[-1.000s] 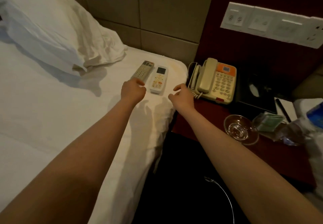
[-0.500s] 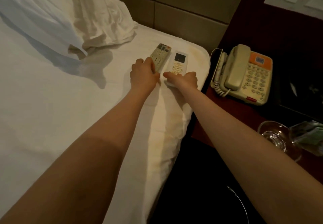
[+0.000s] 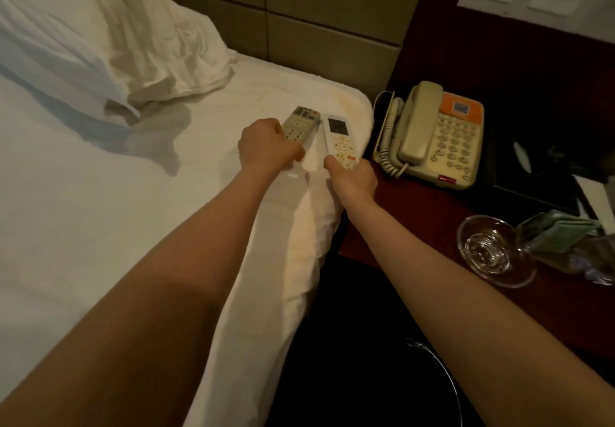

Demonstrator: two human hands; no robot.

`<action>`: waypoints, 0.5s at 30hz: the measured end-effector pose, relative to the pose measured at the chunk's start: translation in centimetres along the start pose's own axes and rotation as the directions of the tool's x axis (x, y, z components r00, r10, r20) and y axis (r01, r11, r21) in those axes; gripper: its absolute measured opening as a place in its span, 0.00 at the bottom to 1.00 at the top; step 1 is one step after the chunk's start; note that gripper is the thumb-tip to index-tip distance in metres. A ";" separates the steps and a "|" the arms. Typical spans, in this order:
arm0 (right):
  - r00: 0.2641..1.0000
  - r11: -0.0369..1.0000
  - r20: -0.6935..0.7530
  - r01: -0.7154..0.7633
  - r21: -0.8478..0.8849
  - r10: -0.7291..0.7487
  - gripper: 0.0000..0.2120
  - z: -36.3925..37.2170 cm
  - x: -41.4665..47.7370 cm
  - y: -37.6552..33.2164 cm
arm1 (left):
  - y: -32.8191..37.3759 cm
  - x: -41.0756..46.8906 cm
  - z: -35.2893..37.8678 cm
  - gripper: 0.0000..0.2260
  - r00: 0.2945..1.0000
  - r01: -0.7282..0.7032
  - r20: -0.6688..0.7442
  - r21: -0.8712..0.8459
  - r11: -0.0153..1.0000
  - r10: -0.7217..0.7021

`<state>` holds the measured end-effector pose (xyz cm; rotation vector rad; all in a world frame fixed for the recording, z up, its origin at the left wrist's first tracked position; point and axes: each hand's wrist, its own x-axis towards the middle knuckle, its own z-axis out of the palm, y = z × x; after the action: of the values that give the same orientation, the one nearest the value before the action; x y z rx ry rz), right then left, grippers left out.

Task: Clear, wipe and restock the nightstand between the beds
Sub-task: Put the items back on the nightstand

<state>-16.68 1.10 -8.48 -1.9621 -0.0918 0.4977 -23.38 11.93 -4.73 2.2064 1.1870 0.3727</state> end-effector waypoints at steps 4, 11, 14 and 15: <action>0.990 0.991 -0.083 -0.104 0.089 0.111 0.25 -3.1 -2.4 1.3 | 2.4 -3.0 1.0 0.11 0.999 0.017 0.041 -0.102 0.995 -0.013; 0.980 0.993 -0.162 -0.113 0.025 0.116 0.26 -8.0 -6.6 3.9 | 5.0 -10.3 4.7 0.15 0.998 0.048 0.054 -0.258 0.965 -0.035; 0.972 0.990 -0.190 -0.140 0.007 0.139 0.26 -9.6 -7.8 5.6 | 5.2 -13.0 6.3 0.16 0.998 0.047 0.053 -0.272 0.961 -0.034; 0.968 0.989 -0.204 -0.147 -0.007 0.143 0.27 -10.1 -8.0 6.2 | 5.3 -13.6 6.7 0.16 0.998 0.038 0.058 -0.266 0.963 -0.024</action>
<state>-21.03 -12.43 -7.98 -2.0398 0.1777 0.3887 -24.16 -4.05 -6.22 1.9508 1.0729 0.4308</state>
